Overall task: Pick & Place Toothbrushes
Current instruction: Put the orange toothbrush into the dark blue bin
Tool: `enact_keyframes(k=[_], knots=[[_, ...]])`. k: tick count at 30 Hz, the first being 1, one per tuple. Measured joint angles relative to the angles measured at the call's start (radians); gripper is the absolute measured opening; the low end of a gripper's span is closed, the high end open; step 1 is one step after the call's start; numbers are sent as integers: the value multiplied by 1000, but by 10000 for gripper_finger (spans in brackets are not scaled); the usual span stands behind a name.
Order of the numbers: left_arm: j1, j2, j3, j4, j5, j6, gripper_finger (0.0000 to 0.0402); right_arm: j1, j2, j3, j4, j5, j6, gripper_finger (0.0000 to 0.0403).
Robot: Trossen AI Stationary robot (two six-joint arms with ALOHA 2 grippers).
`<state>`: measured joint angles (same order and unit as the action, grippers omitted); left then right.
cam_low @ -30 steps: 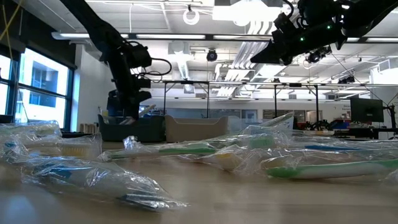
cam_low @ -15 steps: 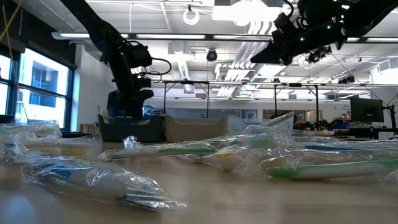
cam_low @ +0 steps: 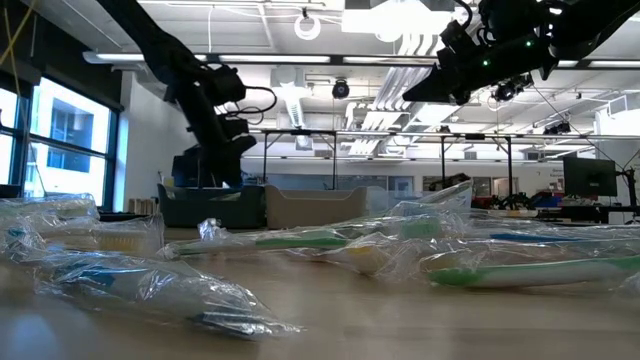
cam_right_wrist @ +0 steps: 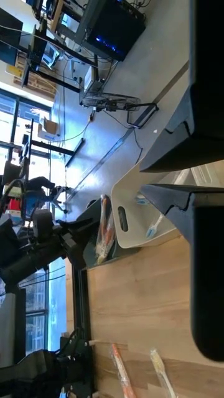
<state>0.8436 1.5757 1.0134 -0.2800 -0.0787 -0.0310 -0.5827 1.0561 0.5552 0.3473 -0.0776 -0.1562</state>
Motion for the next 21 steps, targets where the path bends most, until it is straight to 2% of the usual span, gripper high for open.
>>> enact_keyframes(k=[6, 15, 21], knots=[[0, 0, 0, 54, 51, 0, 118, 0, 0, 0, 1, 9, 21, 34], [0, 0, 0, 53, 78, -1, 117, -3, 0, 0, 8, 283, 142, 34], [0, 0, 0, 42, 78, -4, 117, -3, 0, 0, 8, 322, 156, 34]])
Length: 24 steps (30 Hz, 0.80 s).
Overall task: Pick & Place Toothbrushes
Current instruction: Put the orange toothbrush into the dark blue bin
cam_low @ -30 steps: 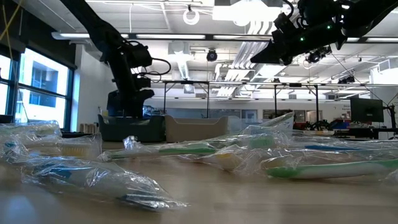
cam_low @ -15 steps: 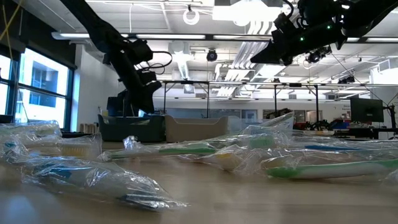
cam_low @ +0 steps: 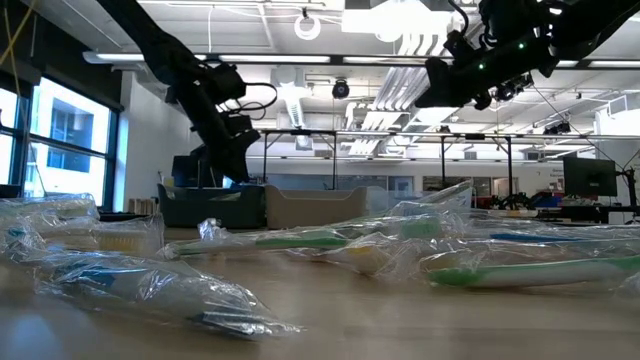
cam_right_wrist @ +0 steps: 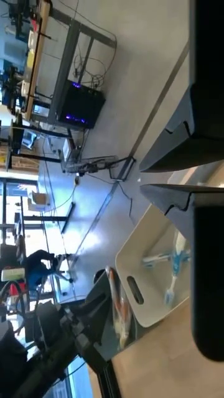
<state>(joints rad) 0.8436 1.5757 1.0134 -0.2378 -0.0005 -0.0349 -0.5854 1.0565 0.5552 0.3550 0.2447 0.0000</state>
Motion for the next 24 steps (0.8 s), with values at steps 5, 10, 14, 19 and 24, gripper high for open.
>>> enact_keyframes(k=[5, 10, 14, 19, 24], knots=[[0, 0, 0, 0, 3, 0, 117, 0, 0, 0, 0, 19, 4, 34], [0, 0, 0, 5, 3, -17, 117, 1, 0, 0, -2, 16, 51, 34], [0, 0, 0, 11, 3, -57, 117, 15, 0, 0, -9, 16, 85, 34], [0, 0, 0, 10, 3, -75, 117, 30, 0, 0, -8, 16, 85, 34], [0, 0, 0, 1, 2, -102, 117, 29, 0, 0, -8, 18, 81, 34]])
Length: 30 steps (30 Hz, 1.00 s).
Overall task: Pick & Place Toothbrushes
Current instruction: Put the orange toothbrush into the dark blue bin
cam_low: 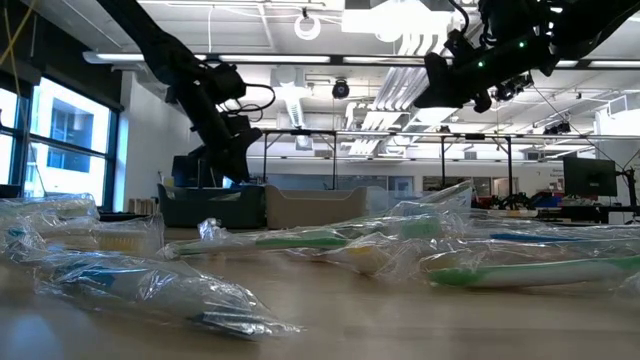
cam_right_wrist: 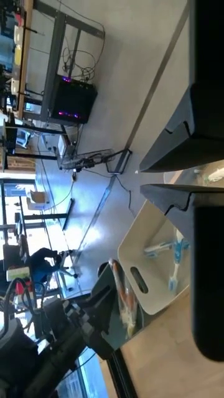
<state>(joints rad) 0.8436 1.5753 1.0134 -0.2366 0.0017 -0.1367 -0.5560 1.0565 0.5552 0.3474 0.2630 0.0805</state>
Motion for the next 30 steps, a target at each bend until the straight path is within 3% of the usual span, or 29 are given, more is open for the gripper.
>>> enact_keyframes(k=[24, 30], knots=[[0, 0, 0, 57, -35, 0, 117, 0, 0, 0, 1, -4, -5, 34], [-14, -2, 0, 63, -36, -104, 117, 0, 0, 0, 22, -7, 3, 34]])
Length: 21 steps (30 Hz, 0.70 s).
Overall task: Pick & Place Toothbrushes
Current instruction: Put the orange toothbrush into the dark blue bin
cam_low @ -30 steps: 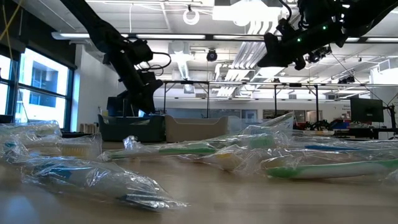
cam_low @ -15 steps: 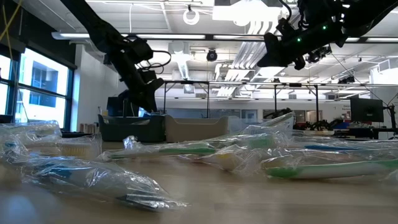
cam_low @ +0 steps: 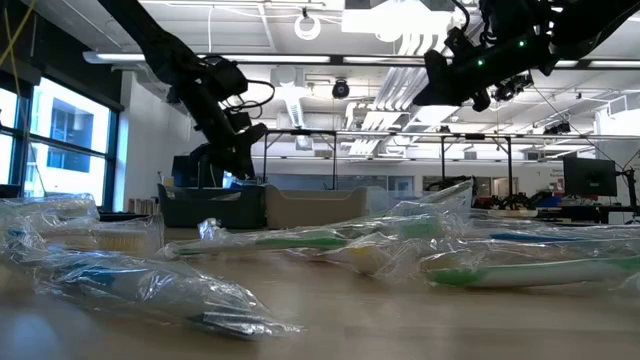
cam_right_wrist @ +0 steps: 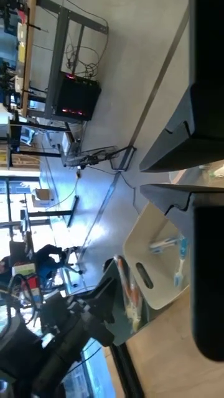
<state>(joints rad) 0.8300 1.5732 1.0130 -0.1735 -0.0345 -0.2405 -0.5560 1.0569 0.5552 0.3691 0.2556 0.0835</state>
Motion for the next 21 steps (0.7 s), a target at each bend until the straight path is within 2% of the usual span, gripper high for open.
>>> enact_keyframes(k=[4, 9, 14, 21], knots=[[-18, -41, -1, 59, -6, 36, 117, -2, 0, 0, 8, 9, -5, 34], [-46, -173, -15, 75, -14, 117, 117, -9, 0, 0, 1, 11, -6, 34], [-61, -334, -129, 59, -51, 121, 117, -9, 0, 0, 0, 9, -8, 34], [-177, -582, -296, 60, -50, 113, 117, -9, 0, 0, 14, 4, -8, 34]])
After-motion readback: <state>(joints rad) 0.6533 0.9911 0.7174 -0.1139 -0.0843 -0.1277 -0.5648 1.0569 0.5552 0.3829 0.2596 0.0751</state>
